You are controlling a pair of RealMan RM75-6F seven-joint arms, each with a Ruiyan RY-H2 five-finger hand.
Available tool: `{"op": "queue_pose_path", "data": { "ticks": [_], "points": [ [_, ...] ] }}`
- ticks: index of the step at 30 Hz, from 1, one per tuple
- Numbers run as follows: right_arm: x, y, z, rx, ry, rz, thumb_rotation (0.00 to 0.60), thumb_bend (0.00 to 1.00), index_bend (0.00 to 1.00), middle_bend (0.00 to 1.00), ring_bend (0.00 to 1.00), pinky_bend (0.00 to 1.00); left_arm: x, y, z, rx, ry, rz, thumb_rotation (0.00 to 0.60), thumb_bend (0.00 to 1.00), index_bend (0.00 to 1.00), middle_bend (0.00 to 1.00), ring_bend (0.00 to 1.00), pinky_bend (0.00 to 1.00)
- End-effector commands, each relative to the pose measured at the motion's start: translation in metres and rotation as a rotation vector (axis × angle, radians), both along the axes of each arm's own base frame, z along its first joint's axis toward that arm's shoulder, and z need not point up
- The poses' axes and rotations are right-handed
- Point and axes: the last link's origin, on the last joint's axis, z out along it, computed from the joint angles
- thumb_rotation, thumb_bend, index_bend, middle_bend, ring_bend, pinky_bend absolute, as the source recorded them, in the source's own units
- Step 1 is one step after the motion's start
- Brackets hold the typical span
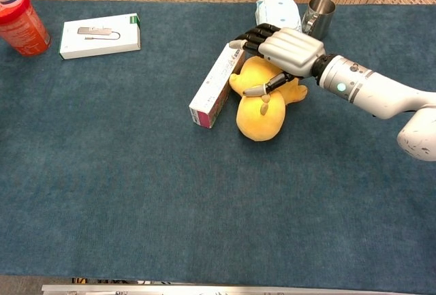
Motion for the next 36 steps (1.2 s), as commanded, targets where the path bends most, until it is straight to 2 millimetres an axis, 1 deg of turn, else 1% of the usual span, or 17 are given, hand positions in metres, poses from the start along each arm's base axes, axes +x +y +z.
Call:
{"op": "queue_pose_path", "data": {
  "ticks": [1, 7, 10, 18, 26, 36],
  "points": [
    [0.002, -0.001, 0.008, -0.009, -0.046, -0.005, 0.069, 0.0, 0.0, 0.08, 0.0, 0.0, 0.0, 0.0, 0.0, -0.001, 0.001, 0.0, 0.6, 0.15, 0.09, 0.06, 0.01, 0.03],
    [0.006, -0.004, 0.021, -0.024, -0.13, -0.027, 0.069, 0.0, 0.0, 0.07, 0.0, 0.0, 0.001, 0.001, -0.002, -0.007, 0.004, -0.001, 0.6, 0.15, 0.09, 0.06, 0.01, 0.03],
    [0.007, -0.006, 0.022, -0.026, -0.135, -0.042, 0.069, 0.0, 0.0, 0.06, 0.0, 0.0, 0.002, 0.002, -0.002, -0.009, 0.004, -0.003, 0.6, 0.15, 0.09, 0.06, 0.01, 0.03],
    [0.01, -0.006, 0.003, 0.007, -0.121, -0.082, 0.049, 0.0, 0.0, 0.01, 0.0, 0.0, 0.0, 0.001, -0.002, -0.009, 0.007, 0.007, 0.6, 0.15, 0.09, 0.06, 0.01, 0.03],
    [0.016, -0.01, -0.011, 0.009, -0.094, -0.084, 0.046, 0.0, 0.0, 0.0, 0.0, 0.0, -0.001, 0.001, -0.001, -0.007, 0.008, 0.011, 0.6, 0.15, 0.09, 0.06, 0.01, 0.03],
    [0.013, -0.015, -0.023, 0.004, -0.045, -0.113, 0.047, 0.0, 0.0, 0.0, 0.0, 0.0, -0.002, 0.001, -0.001, -0.01, 0.009, 0.013, 0.6, 0.15, 0.09, 0.06, 0.01, 0.03]
  ]
}}
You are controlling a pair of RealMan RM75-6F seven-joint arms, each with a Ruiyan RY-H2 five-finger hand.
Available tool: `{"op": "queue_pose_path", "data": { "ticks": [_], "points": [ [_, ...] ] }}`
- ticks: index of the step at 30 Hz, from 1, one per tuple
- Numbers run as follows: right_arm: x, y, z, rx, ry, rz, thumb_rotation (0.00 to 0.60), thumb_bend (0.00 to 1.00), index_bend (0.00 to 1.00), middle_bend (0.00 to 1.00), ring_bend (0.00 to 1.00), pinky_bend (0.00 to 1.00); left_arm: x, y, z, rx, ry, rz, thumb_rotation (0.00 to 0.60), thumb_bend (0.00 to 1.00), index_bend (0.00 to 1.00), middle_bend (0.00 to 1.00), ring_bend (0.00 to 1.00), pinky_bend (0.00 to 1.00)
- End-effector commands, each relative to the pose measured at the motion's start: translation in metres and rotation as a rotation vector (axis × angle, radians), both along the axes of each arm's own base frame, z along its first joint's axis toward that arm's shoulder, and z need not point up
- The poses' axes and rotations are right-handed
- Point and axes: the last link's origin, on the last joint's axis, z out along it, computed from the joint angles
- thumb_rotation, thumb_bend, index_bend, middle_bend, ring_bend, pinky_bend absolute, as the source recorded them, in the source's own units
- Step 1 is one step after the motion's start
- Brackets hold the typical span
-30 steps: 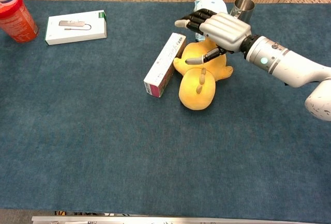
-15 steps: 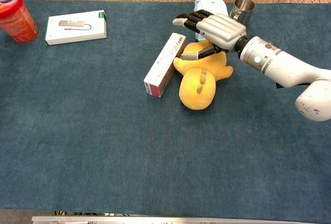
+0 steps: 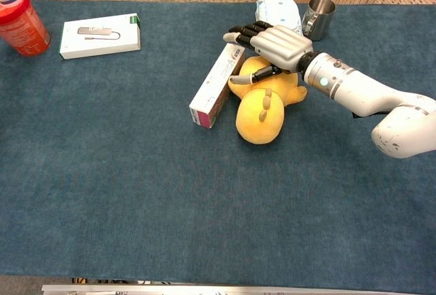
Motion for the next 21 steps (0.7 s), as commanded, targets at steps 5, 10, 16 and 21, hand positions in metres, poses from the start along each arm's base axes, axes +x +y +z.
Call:
{"op": "queue_pose_path", "data": {
  "ticks": [5, 10, 16, 21],
  "points": [
    [-0.004, -0.004, 0.001, -0.021, 0.017, -0.009, 0.046, 0.0, 0.0, 0.0, 0.0, 0.0, -0.001, 0.0, 0.0, -0.001, -0.002, 0.0, 0.6, 0.15, 0.09, 0.06, 0.01, 0.03],
    [-0.005, -0.008, 0.012, -0.05, -0.006, -0.009, 0.046, 0.0, 0.0, 0.0, 0.0, 0.0, 0.0, 0.001, -0.001, -0.004, -0.004, -0.004, 0.6, 0.15, 0.09, 0.06, 0.01, 0.03],
    [0.001, -0.005, 0.025, -0.071, -0.064, 0.006, 0.047, 0.0, 0.0, 0.0, 0.0, 0.0, 0.001, 0.002, -0.001, -0.006, -0.008, -0.01, 0.6, 0.15, 0.09, 0.06, 0.01, 0.03],
    [0.007, 0.0, 0.024, -0.063, -0.068, 0.022, 0.045, 0.0, 0.0, 0.0, 0.0, 0.0, 0.001, 0.001, -0.001, -0.006, -0.01, -0.012, 0.6, 0.15, 0.09, 0.06, 0.01, 0.03]
  ]
}}
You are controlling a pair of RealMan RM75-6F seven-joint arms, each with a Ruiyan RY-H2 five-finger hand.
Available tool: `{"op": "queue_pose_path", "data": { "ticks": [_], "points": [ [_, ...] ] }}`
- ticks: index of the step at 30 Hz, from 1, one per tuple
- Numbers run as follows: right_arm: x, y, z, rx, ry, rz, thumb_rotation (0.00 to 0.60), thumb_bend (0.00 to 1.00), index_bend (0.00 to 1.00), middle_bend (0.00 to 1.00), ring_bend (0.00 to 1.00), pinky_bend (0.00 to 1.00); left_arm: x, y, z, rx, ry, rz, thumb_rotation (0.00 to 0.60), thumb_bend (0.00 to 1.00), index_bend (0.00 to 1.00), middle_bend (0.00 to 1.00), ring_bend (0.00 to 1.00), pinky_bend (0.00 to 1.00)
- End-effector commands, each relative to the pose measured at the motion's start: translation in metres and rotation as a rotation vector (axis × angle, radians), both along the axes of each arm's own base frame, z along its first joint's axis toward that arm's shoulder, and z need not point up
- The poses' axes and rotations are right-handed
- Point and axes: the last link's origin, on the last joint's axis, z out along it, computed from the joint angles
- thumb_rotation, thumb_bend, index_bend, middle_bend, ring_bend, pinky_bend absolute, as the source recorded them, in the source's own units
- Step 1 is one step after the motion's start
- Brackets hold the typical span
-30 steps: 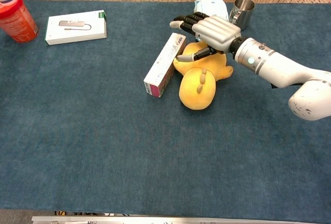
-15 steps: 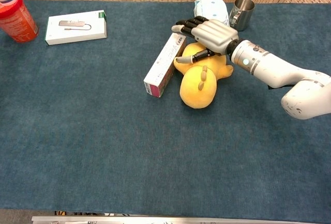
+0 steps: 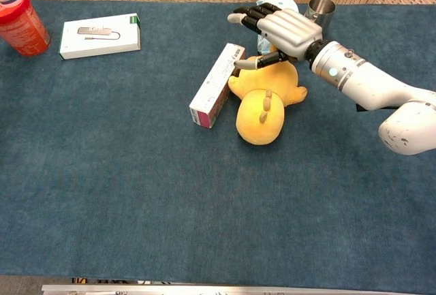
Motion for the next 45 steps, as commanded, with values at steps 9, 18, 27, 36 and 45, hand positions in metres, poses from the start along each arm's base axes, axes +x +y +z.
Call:
{"op": "queue_pose_path", "data": {
  "ticks": [9, 18, 27, 36, 45],
  "points": [
    [0.0, 0.006, -0.016, 0.018, 0.068, -0.018, 0.046, 0.0, 0.0, 0.0, 0.0, 0.0, -0.002, -0.002, 0.001, 0.002, 0.001, 0.005, 0.6, 0.15, 0.09, 0.06, 0.01, 0.03],
    [-0.006, 0.002, -0.025, 0.013, 0.127, -0.039, 0.046, 0.0, 0.0, 0.0, 0.0, 0.0, -0.003, -0.002, 0.0, -0.001, 0.001, 0.008, 0.6, 0.15, 0.09, 0.06, 0.01, 0.03],
    [-0.013, -0.008, -0.018, -0.018, 0.137, -0.07, 0.045, 0.0, 0.0, 0.0, 0.0, 0.0, -0.004, -0.002, 0.0, -0.002, 0.0, 0.011, 0.6, 0.15, 0.09, 0.06, 0.01, 0.03],
    [-0.01, 0.001, -0.025, 0.006, 0.128, -0.048, 0.047, 0.0, 0.0, 0.0, 0.0, 0.0, -0.003, -0.001, -0.001, -0.003, 0.001, 0.009, 0.6, 0.15, 0.09, 0.06, 0.01, 0.03],
    [-0.007, 0.005, -0.028, 0.011, 0.122, -0.029, 0.047, 0.0, 0.0, 0.0, 0.0, 0.0, -0.004, -0.001, -0.001, -0.003, 0.001, 0.011, 0.6, 0.15, 0.09, 0.06, 0.01, 0.03]
  ]
}}
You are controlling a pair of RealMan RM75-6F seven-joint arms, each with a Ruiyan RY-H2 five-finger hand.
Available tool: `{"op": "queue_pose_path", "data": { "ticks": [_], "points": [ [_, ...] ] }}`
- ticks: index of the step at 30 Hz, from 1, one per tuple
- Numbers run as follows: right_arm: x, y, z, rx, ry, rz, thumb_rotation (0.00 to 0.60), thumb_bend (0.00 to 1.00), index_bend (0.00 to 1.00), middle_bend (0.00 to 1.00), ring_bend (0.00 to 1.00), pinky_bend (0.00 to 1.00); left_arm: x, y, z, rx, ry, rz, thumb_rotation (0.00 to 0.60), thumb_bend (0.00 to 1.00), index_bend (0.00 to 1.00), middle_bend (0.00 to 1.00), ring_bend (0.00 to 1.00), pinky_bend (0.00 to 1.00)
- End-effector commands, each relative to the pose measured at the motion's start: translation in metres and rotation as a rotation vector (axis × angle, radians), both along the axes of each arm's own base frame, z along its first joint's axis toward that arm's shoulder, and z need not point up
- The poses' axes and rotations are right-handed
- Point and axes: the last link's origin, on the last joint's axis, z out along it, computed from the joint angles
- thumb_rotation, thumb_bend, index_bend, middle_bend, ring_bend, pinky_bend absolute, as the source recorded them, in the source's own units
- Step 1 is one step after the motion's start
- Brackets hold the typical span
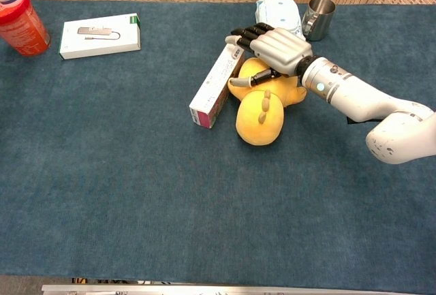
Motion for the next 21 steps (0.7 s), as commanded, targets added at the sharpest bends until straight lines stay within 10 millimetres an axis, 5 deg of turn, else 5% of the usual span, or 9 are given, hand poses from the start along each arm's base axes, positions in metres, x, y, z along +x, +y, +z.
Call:
{"op": "queue_pose_path", "data": {
  "ticks": [1, 14, 21],
  "points": [
    [-0.001, -0.002, 0.001, -0.008, 0.005, -0.007, 0.048, 0.0, 0.0, 0.0, 0.0, 0.0, 0.0, 0.0, 0.0, 0.001, 0.0, 0.0, 0.6, 0.15, 0.09, 0.06, 0.01, 0.03],
    [0.006, 0.003, 0.004, -0.011, -0.032, 0.027, 0.049, 0.0, 0.0, 0.0, 0.0, 0.0, 0.0, -0.001, 0.0, 0.003, -0.004, -0.003, 0.6, 0.15, 0.09, 0.06, 0.01, 0.03],
    [0.018, 0.008, 0.028, -0.043, -0.103, 0.078, 0.047, 0.0, 0.0, 0.0, 0.0, 0.0, 0.003, -0.001, 0.003, 0.008, -0.005, -0.012, 0.6, 0.15, 0.09, 0.06, 0.01, 0.03]
  ]
}}
